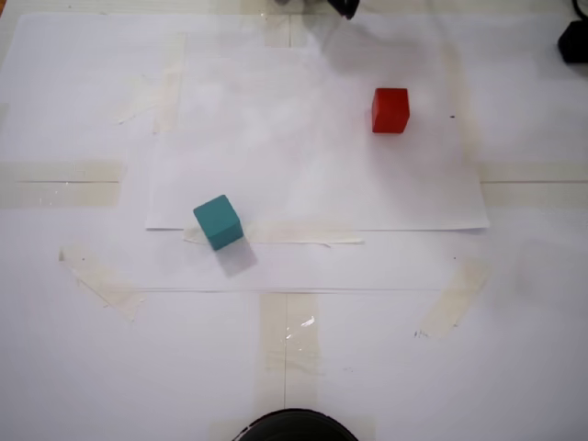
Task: Put the red cube on the top of the blue cube.
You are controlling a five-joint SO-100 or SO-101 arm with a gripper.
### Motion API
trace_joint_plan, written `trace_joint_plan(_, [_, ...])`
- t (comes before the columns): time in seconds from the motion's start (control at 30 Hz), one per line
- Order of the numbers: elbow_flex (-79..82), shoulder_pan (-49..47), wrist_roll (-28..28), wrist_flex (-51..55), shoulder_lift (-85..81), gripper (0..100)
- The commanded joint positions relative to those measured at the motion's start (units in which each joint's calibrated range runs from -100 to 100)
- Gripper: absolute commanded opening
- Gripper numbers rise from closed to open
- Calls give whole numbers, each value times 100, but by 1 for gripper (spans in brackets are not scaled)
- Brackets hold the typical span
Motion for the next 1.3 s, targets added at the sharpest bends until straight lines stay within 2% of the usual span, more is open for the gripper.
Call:
trace_joint_plan(0.0, [-189,-381,-391,-120,-232,0])
trace_joint_plan(0.27, [-334,-986,-938,-405,206,0])
trace_joint_plan(0.6, [-961,-1145,-1397,-381,978,0])
trace_joint_plan(0.9, [-1996,-1047,-1563,-275,1897,0])
trace_joint_plan(1.27, [-2014,-933,-1612,-1057,2463,0])
